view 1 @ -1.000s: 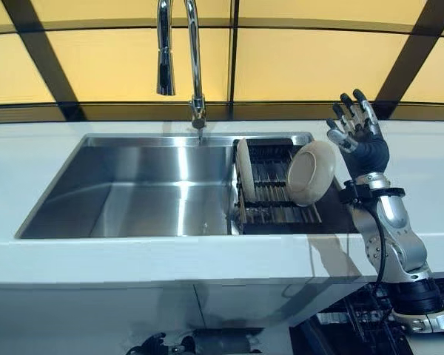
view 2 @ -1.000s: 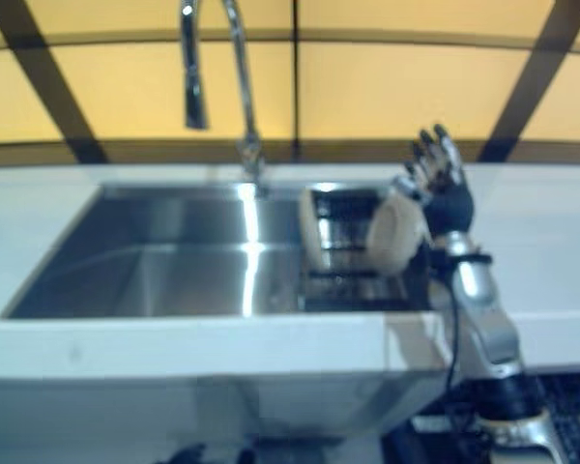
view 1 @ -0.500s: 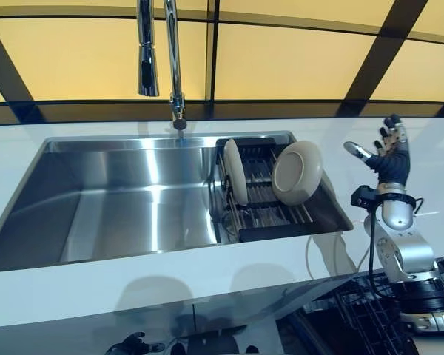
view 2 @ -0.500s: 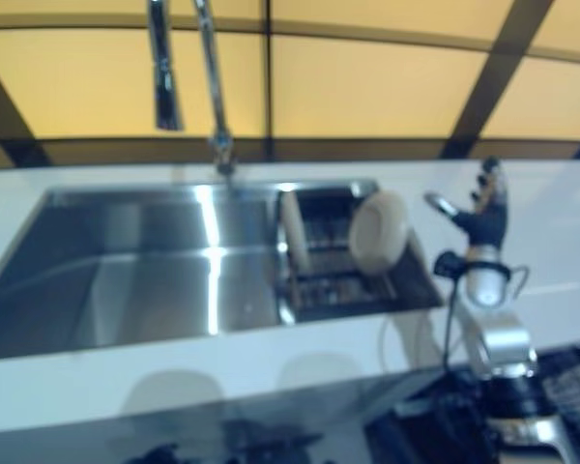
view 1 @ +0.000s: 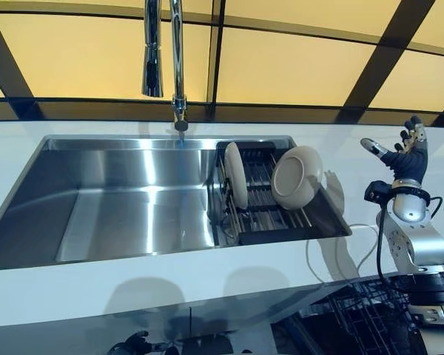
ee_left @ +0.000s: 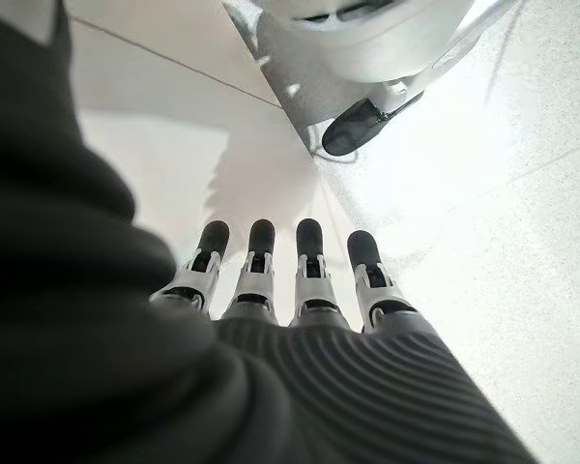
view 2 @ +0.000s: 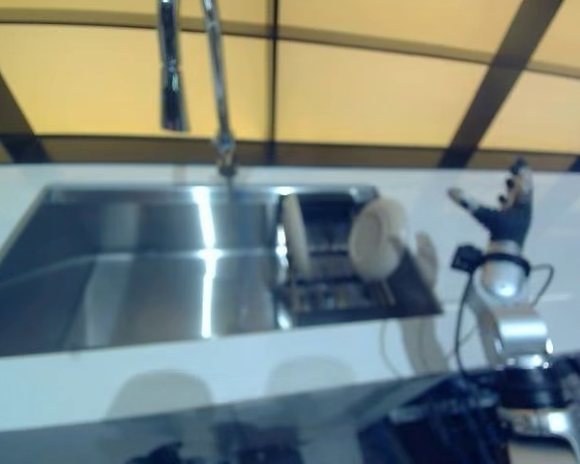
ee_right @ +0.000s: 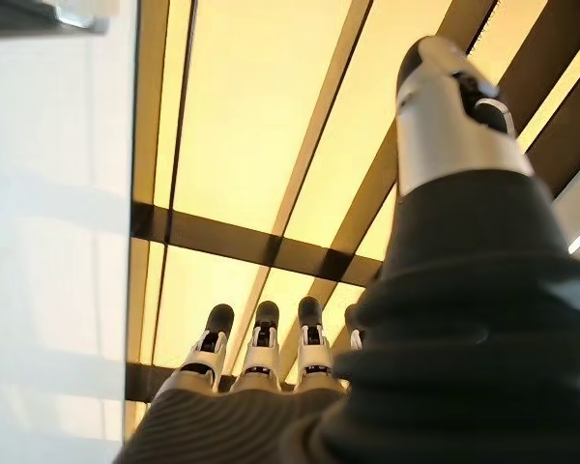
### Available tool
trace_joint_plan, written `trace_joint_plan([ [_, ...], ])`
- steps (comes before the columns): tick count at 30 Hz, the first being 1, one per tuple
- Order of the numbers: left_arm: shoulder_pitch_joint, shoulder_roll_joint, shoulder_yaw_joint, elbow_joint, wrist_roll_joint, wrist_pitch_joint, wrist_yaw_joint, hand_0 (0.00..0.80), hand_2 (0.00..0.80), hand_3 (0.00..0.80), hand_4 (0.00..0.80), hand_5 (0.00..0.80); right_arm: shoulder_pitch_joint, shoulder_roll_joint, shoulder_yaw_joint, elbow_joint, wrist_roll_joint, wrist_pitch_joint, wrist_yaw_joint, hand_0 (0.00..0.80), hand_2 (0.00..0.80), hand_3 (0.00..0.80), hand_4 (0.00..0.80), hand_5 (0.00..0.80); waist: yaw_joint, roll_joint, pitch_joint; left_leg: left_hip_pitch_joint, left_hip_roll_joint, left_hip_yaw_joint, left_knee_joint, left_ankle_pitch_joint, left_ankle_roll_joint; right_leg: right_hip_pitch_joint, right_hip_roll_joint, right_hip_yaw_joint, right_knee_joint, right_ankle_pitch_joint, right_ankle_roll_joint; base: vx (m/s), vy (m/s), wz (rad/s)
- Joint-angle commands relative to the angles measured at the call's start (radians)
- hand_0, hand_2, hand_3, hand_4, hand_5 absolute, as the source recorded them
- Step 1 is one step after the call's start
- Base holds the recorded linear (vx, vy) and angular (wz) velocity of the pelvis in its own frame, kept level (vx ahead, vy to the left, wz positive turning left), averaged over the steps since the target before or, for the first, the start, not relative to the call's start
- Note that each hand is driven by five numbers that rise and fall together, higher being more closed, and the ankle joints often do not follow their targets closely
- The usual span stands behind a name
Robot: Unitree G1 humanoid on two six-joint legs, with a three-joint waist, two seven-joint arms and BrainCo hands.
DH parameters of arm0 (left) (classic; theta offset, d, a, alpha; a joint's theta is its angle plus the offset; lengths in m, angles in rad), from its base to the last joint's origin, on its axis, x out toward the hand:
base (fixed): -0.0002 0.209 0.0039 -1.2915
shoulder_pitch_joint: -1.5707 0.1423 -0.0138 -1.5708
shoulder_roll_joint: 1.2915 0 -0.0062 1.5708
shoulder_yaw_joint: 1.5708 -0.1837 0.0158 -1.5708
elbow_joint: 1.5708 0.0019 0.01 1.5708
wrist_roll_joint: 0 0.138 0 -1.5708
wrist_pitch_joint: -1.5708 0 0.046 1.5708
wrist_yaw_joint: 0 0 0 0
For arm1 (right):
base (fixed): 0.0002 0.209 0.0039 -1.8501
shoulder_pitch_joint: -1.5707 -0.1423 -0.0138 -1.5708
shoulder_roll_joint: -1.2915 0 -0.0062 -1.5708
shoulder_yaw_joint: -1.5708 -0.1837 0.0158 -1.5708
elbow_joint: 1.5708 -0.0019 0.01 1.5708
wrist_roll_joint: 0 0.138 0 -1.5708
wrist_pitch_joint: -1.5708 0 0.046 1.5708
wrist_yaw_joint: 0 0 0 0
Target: Take plates into dishwasher
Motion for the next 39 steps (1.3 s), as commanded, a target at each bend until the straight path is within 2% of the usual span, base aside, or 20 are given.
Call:
trace_joint_plan([
  [1,-0.042,-0.003,-0.04,0.015,0.033,-0.002,-0.011,0.0,0.0,0.0,0.0,0.0,-0.142,-0.013,0.009,0.029,0.077,-0.012,0.058,0.0,0.0,0.0,0.0,0.0,0.017,0.034,-0.01,0.024,-0.003,-0.003,0.006,-0.08,0.025,-0.004,-0.042,-0.007,0.021,0.033,0.071,0.0,0.0,0.0],
  [6,-0.045,0.0,-0.046,0.009,0.033,-0.001,-0.016,0.0,0.0,0.0,0.0,0.0,-0.154,0.0,0.015,0.057,0.181,0.023,0.084,0.0,0.0,0.0,0.0,0.0,0.016,0.029,-0.007,0.031,-0.003,-0.001,0.006,-0.084,0.024,-0.001,-0.04,-0.012,0.022,0.031,0.071,0.001,-0.003,0.01],
  [15,-0.054,0.014,-0.077,-0.002,0.025,0.011,-0.026,0.0,0.0,0.0,0.0,0.0,-0.21,-0.011,0.038,0.136,0.34,0.123,0.048,0.0,0.0,0.0,0.0,0.0,0.02,0.017,-0.002,0.041,0.003,0.005,0.006,-0.084,0.022,0.003,-0.035,-0.01,0.028,0.031,0.071,0.0,0.0,0.0],
  [24,-0.069,0.013,-0.106,-0.003,0.018,0.021,-0.03,0.0,0.0,0.0,0.0,0.0,-0.289,-0.026,0.083,0.232,0.37,0.189,0.042,0.0,0.0,0.0,0.0,0.0,0.028,0.013,-0.002,0.045,0.001,0.005,0.006,-0.085,0.021,0.005,-0.033,-0.012,0.029,0.032,0.069,0.0,0.0,0.0],
  [39,-0.079,0.023,-0.119,-0.019,0.017,0.033,-0.034,0.0,0.0,0.0,0.0,0.0,-0.34,-0.039,0.128,0.339,0.353,0.259,0.06,0.0,0.0,0.0,0.0,0.0,0.045,0.012,0.012,0.049,-0.002,-0.003,0.006,-0.086,0.022,0.007,-0.035,-0.02,0.04,0.027,0.07,0.0,0.0,0.0],
])
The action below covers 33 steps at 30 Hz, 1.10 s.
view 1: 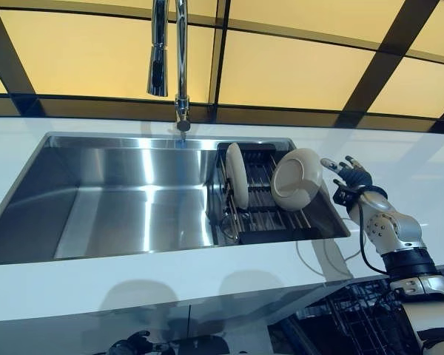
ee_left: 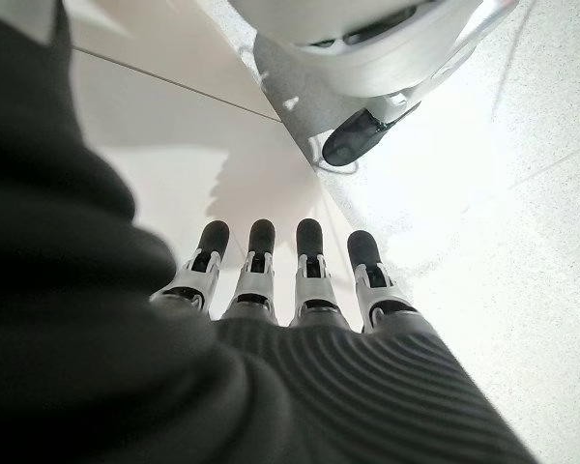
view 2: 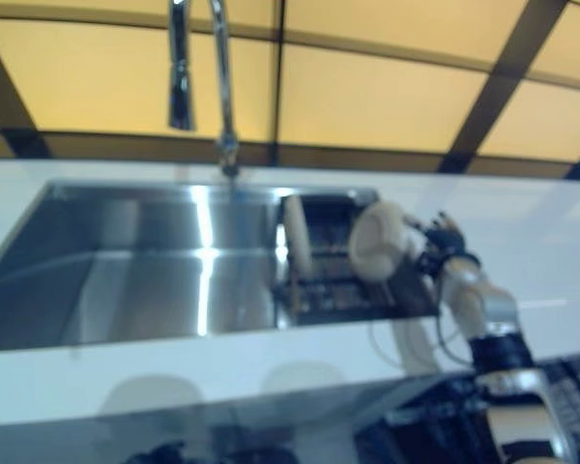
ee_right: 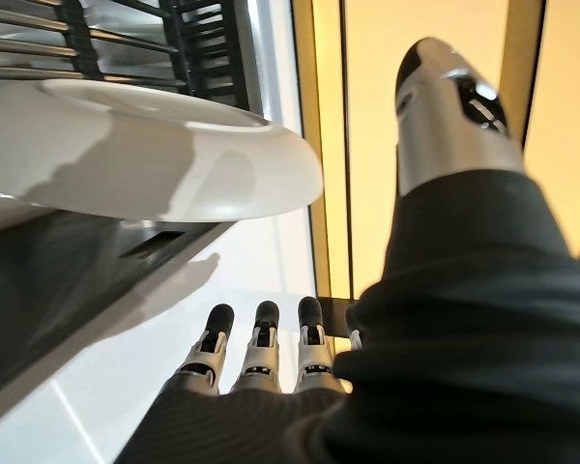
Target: Take plates into dishwasher
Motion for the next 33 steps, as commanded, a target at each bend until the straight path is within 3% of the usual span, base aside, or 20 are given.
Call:
trace_joint_plan([
  [1,-0.064,0.01,-0.07,0.007,0.016,-0.005,-0.013,0.0,0.0,0.0,0.0,0.0,-0.152,-0.071,0.002,0.044,-0.001,-0.022,0.01,0.0,0.0,0.0,0.0,0.0,0.042,0.032,0.003,0.035,-0.001,0.008,0.006,-0.092,0.023,-0.014,-0.036,-0.008,0.037,0.02,0.075,0.0,0.0,0.0],
  [33,-0.064,0.029,-0.093,-0.009,0.017,-0.009,-0.022,0.0,0.0,0.0,0.0,0.0,-0.188,-0.098,0.055,0.163,0.021,0.1,0.142,0.0,0.0,0.0,0.0,0.0,0.048,0.031,0.023,0.036,-0.003,0.006,0.006,-0.093,0.025,-0.025,-0.037,-0.011,0.056,0.019,0.078,0.0,0.0,0.0],
])
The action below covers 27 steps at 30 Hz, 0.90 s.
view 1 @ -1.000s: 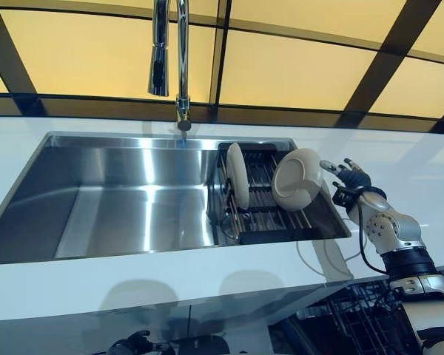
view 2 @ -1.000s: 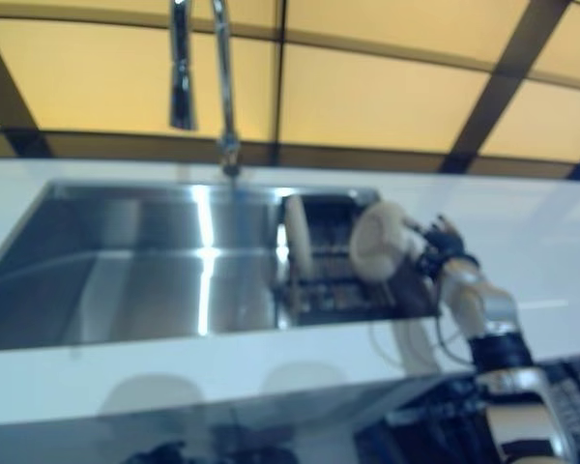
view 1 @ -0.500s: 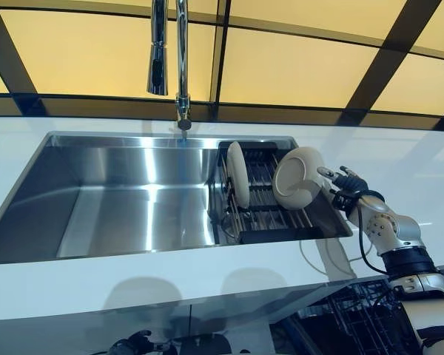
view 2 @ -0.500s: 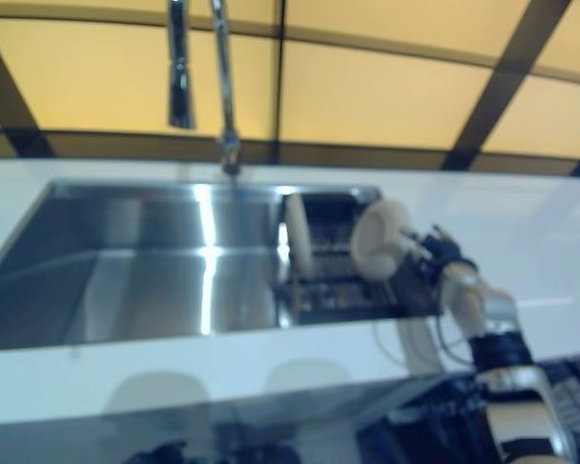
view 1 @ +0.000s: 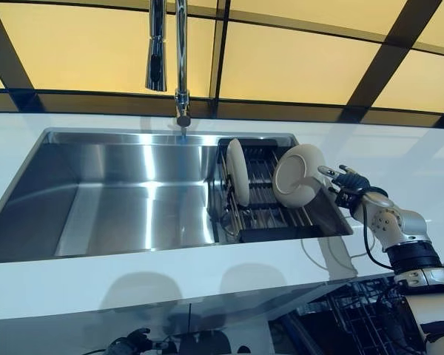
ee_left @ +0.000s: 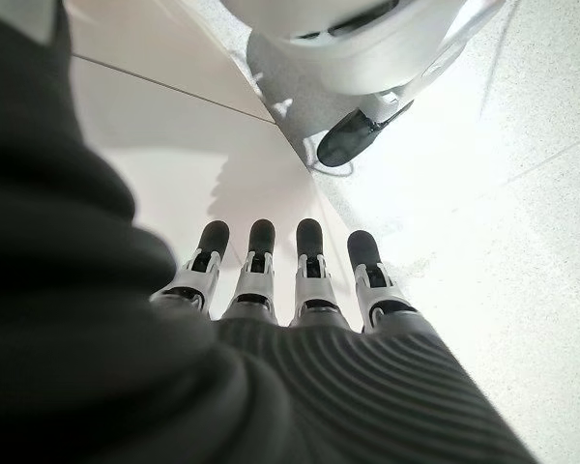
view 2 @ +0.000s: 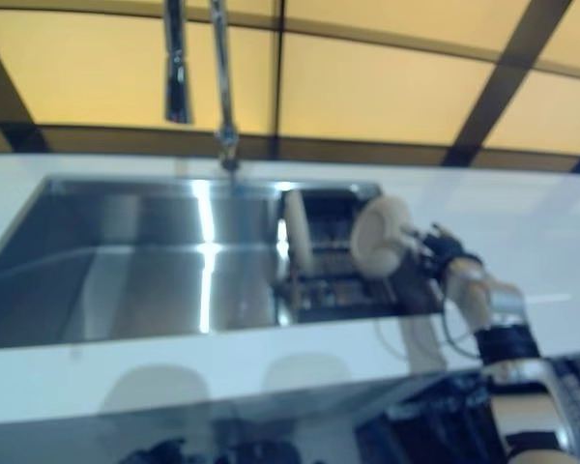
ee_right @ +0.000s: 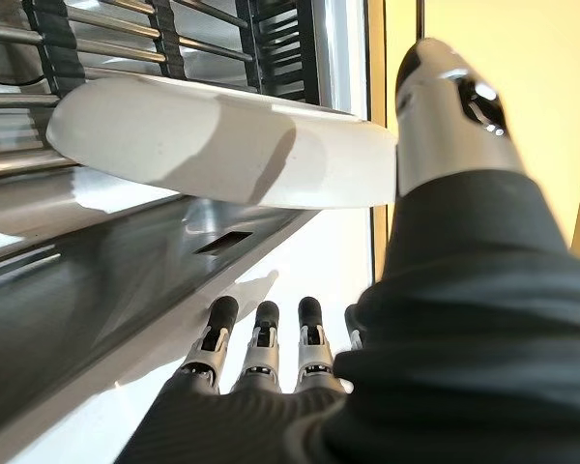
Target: Take plates into dishwasher
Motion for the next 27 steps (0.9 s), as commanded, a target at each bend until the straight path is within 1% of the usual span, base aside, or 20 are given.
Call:
trace_joint_plan([
  [1,-0.063,0.01,-0.076,0.013,0.016,-0.01,-0.009,0.0,0.0,0.0,0.0,0.0,-0.143,-0.064,0.052,0.072,0.018,-0.005,0.021,0.0,0.0,0.0,0.0,0.0,0.048,0.03,-0.006,0.037,-0.003,0.017,0.006,-0.093,0.024,-0.028,-0.037,-0.001,0.056,0.019,0.077,0.0,0.0,0.0],
  [11,-0.063,0.013,-0.082,0.01,0.02,-0.008,-0.011,0.0,0.0,0.0,0.0,0.0,-0.187,-0.088,0.071,0.126,0.017,0.026,0.059,0.0,0.0,0.0,0.0,0.0,0.055,0.027,-0.006,0.036,-0.003,0.013,0.006,-0.093,0.021,-0.028,-0.035,-0.004,0.054,0.021,0.077,0.0,0.0,0.0],
  [27,-0.061,0.022,-0.093,-0.003,0.018,-0.005,-0.014,0.0,0.0,0.0,0.0,0.0,-0.271,-0.136,0.094,0.162,-0.012,0.02,0.061,0.0,0.0,0.0,0.0,0.0,0.065,0.025,0.001,0.034,-0.002,0.011,0.006,-0.089,0.018,-0.029,-0.037,-0.012,0.056,0.022,0.079,0.0,0.0,0.0],
])
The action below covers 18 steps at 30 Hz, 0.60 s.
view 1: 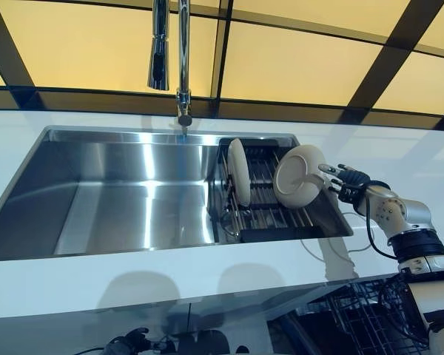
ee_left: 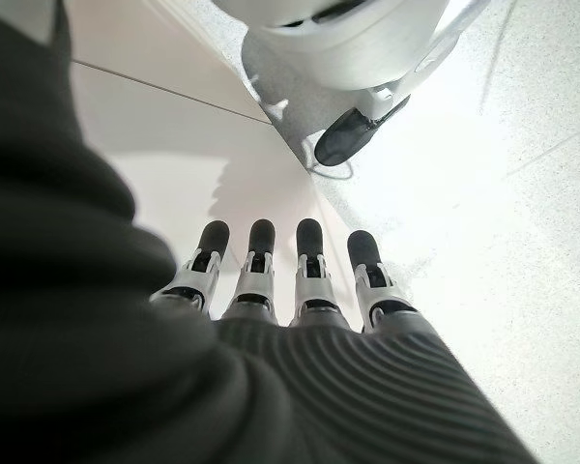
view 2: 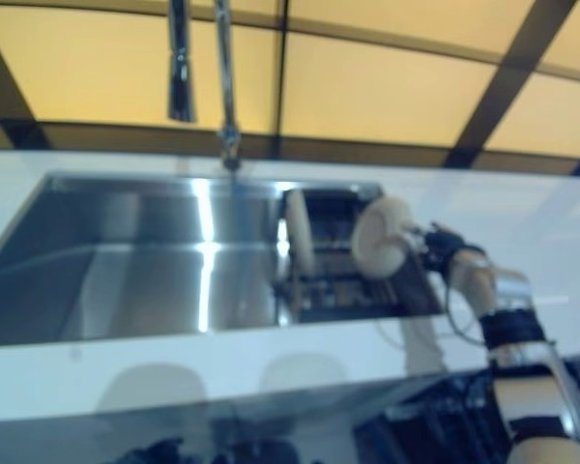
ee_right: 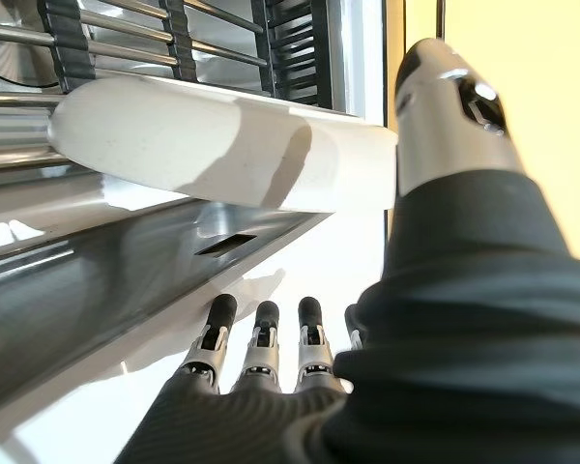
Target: Take plates into dishwasher
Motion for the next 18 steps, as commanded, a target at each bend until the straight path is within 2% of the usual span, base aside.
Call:
trace_joint_plan([
  [1,-0.059,0.005,-0.066,0.003,0.019,-0.006,-0.005,0.0,0.0,0.0,0.0,0.0,-0.184,-0.098,0.05,0.058,-0.009,-0.028,0.002,0.0,0.0,0.0,0.0,0.0,0.06,0.03,0.0,0.035,-0.002,0.013,0.006,-0.091,0.017,-0.029,-0.037,-0.01,0.056,0.022,0.079,0.0,0.0,0.0],
  [11,-0.059,0.006,-0.072,0.003,0.022,-0.006,-0.006,0.0,0.0,0.0,0.0,0.0,-0.226,-0.127,0.051,0.055,-0.002,-0.056,-0.032,0.0,0.0,0.0,0.0,0.0,0.06,0.027,-0.001,0.037,-0.002,0.012,0.006,-0.092,0.016,-0.028,-0.036,-0.011,0.059,0.02,0.079,0.0,0.0,0.0],
  [18,-0.06,0.004,-0.075,0.013,0.021,-0.01,-0.004,0.0,0.0,0.0,0.0,0.0,-0.244,-0.14,0.056,0.054,0.002,-0.049,-0.03,0.0,0.0,0.0,0.0,0.0,0.058,0.026,-0.005,0.038,-0.002,0.014,0.006,-0.093,0.016,-0.027,-0.036,-0.01,0.058,0.018,0.078,0.0,0.0,0.0],
])
